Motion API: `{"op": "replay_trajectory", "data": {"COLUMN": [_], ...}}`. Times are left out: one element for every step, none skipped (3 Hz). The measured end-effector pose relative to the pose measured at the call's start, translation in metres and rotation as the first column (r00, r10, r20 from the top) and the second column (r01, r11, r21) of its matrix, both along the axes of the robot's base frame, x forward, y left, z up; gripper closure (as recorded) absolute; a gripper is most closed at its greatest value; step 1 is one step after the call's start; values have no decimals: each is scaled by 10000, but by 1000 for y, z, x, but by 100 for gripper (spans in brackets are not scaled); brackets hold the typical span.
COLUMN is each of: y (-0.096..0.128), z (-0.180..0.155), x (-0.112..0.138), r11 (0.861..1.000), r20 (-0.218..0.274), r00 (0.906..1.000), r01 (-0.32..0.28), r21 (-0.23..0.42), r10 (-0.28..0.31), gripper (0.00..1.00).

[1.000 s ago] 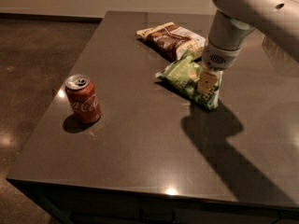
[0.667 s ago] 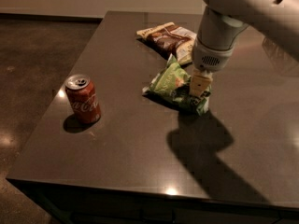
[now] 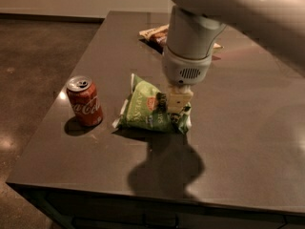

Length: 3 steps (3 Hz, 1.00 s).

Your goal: Move green jalapeno chip bag near coke can

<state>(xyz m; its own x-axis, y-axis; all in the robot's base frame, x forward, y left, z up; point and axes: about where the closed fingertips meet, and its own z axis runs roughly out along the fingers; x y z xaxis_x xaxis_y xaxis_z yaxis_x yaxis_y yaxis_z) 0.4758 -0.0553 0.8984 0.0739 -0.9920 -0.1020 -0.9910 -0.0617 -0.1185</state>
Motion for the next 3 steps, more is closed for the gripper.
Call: {"op": "replay_trajectory", "data": {"y": [35, 58, 71], "z": [-10, -20, -18], "x": [-19, -29, -31], "r11": [9944, 9876, 9857], "r20": [-477, -852, -930], "r00": [9933, 9841, 9816], "r01": [-1052, -1568, -1635], "r21": [-58, -15, 407], "r10": [1048, 1561, 1666], "gripper": [83, 59, 36]}}
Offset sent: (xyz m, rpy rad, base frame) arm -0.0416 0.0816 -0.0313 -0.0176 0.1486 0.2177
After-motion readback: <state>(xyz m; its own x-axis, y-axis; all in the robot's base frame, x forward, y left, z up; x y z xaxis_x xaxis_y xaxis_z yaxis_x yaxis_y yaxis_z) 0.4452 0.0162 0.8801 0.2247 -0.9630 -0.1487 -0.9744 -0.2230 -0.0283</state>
